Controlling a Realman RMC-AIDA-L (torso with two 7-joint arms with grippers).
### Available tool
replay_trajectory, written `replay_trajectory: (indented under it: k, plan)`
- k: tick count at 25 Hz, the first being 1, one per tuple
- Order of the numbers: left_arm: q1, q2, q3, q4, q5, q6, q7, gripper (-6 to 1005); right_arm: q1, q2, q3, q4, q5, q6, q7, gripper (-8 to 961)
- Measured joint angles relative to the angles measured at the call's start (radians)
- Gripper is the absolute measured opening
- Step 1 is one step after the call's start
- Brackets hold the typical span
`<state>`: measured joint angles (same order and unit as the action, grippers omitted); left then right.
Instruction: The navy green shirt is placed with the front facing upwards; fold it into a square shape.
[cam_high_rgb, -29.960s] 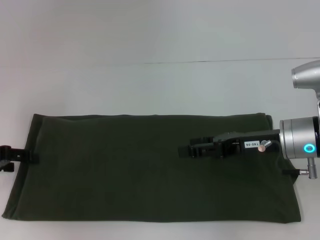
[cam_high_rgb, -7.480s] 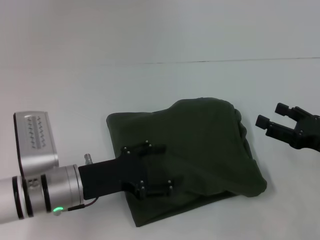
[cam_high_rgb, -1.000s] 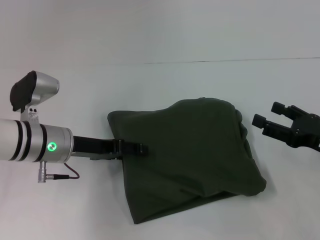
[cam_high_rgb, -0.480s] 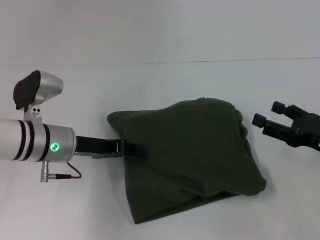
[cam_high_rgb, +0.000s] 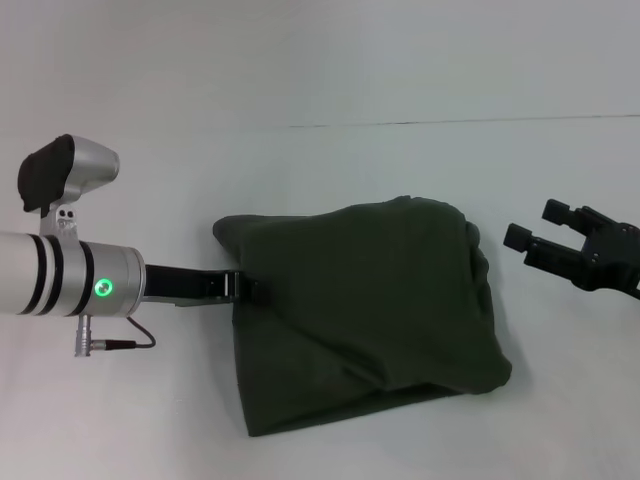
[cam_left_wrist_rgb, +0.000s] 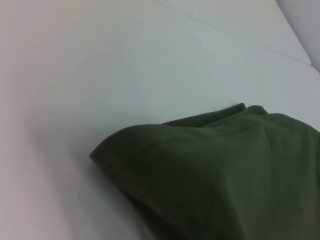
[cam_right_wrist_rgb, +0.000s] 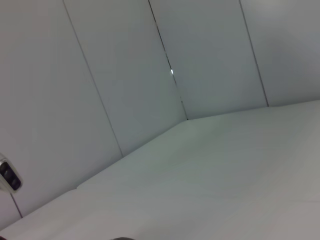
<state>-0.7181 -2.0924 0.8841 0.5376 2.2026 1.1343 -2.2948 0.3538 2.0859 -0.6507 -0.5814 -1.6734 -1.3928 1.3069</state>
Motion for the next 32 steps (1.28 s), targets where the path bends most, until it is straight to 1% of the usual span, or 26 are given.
replay_trajectory:
  k: [4, 6, 10, 17, 20, 23, 25, 26, 27, 28, 32]
  plan:
    - [-0.001, 0.003, -0.004, 0.012, 0.000, -0.030, 0.004, 75, 0.001, 0.000, 0.001, 0.000, 0.002, 0.000, 0.000, 932]
    - [-0.002, 0.011, -0.009, 0.022, 0.001, -0.063, 0.004, 76, 0.001, 0.000, 0.001, 0.000, 0.003, 0.000, 0.000, 932]
    - [-0.010, 0.028, -0.010, 0.026, 0.001, -0.087, 0.005, 75, 0.002, 0.001, -0.001, 0.000, 0.005, 0.000, 0.000, 932]
    - [0.008, 0.033, -0.011, 0.027, 0.001, -0.086, 0.005, 72, 0.004, 0.003, -0.005, 0.000, 0.006, 0.000, 0.000, 931]
    - [0.025, 0.030, -0.014, 0.029, 0.000, -0.083, 0.005, 71, 0.006, 0.003, -0.005, 0.000, 0.006, 0.000, 0.000, 931]
    - [0.042, 0.023, -0.016, 0.048, -0.001, -0.080, 0.005, 70, 0.011, 0.003, -0.006, 0.000, 0.003, 0.000, 0.000, 931]
    - [0.055, 0.014, -0.017, 0.071, -0.005, -0.080, 0.006, 88, 0.014, 0.003, -0.006, 0.000, 0.001, -0.001, 0.000, 931]
    - [0.073, 0.004, -0.018, 0.105, -0.011, -0.079, 0.007, 98, 0.015, 0.003, -0.006, 0.000, 0.001, -0.001, 0.000, 931]
    - [0.073, 0.004, -0.018, 0.105, -0.011, -0.079, 0.007, 107, 0.015, 0.003, -0.006, 0.000, 0.001, -0.001, 0.000, 932]
    - [0.084, -0.001, -0.019, 0.127, -0.012, -0.077, 0.007, 116, 0.016, 0.003, -0.006, 0.000, 0.001, -0.001, 0.000, 932]
    - [0.120, -0.009, -0.019, 0.190, -0.029, -0.040, 0.022, 241, 0.016, 0.003, -0.007, 0.000, 0.000, -0.002, 0.000, 932]
